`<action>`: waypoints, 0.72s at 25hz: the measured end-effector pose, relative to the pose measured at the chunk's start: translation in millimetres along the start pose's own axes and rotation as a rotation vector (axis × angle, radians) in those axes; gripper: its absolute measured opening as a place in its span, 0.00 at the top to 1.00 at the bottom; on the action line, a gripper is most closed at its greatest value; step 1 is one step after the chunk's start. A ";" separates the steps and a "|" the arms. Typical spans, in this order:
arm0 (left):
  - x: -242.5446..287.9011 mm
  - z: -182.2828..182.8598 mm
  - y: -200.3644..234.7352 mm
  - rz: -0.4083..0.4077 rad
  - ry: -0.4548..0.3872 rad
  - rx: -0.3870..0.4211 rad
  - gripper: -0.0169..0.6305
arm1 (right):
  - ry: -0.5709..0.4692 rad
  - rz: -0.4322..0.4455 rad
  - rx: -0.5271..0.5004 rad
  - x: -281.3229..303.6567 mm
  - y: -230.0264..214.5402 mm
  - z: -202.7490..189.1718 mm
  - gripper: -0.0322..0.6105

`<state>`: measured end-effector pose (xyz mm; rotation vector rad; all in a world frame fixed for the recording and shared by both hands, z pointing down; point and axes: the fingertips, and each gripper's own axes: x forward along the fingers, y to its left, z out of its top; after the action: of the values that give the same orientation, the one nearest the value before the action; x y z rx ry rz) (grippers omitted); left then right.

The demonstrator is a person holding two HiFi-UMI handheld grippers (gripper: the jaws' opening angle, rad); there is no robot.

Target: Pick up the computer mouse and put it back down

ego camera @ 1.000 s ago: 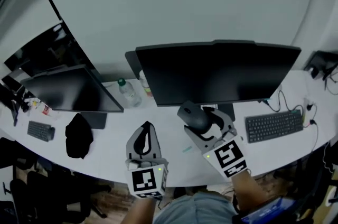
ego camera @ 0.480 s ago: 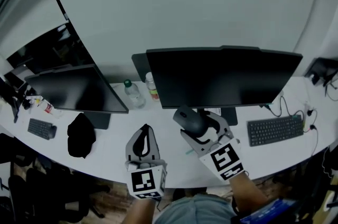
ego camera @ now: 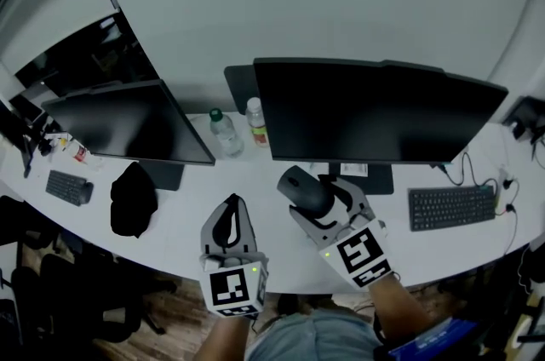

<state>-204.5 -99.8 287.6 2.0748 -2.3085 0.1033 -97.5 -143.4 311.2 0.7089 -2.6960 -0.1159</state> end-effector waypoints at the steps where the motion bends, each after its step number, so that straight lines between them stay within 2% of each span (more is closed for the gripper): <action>1: -0.8 -2.3 1.7 0.004 0.003 -0.001 0.96 | 0.003 0.005 0.005 1.6 2.1 -1.6 0.48; 18: -5.8 -40.6 21.3 0.049 0.112 -0.026 0.96 | 0.113 0.098 0.065 31.5 32.5 -58.8 0.48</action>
<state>-225.7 -88.8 327.1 1.9482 -2.2834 0.1849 -117.4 -129.9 381.5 0.5831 -2.6304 0.0357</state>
